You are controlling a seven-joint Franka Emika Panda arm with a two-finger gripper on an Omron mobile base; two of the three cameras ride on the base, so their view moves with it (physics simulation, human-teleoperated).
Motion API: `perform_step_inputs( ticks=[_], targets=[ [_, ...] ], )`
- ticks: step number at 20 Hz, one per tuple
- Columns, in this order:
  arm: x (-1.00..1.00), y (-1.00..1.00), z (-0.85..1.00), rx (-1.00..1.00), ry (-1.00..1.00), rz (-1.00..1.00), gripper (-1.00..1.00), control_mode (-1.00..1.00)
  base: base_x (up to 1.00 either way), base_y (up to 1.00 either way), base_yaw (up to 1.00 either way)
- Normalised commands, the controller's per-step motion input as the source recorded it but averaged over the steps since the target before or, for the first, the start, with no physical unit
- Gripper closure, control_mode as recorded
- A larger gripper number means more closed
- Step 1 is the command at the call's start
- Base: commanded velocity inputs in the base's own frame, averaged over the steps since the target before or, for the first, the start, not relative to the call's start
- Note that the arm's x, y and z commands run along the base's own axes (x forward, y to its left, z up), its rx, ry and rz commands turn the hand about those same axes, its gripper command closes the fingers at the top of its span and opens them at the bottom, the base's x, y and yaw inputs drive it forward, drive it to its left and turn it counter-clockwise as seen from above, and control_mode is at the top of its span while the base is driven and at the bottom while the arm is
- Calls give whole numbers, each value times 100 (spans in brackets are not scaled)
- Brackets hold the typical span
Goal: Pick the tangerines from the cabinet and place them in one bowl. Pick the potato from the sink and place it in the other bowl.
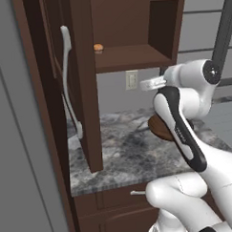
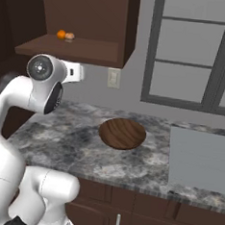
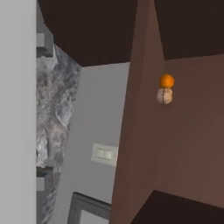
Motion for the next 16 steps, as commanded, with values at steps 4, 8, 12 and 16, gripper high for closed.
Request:
perform_step_inputs(
  ticks=[4, 8, 12, 16],
  targets=[
    [0, 24, 38, 0, -18, 5, -100, -100, 0, 0, 0],
    [0, 31, 44, 0, -4, 1, -100, -100, 0, 0, 0],
    [2, 43, 44, 0, 0, 0, -100, -100, 0, 0, 0],
    [0, 45, 35, 0, 0, 0, -100, -100, 0, 0, 0]
  ],
)
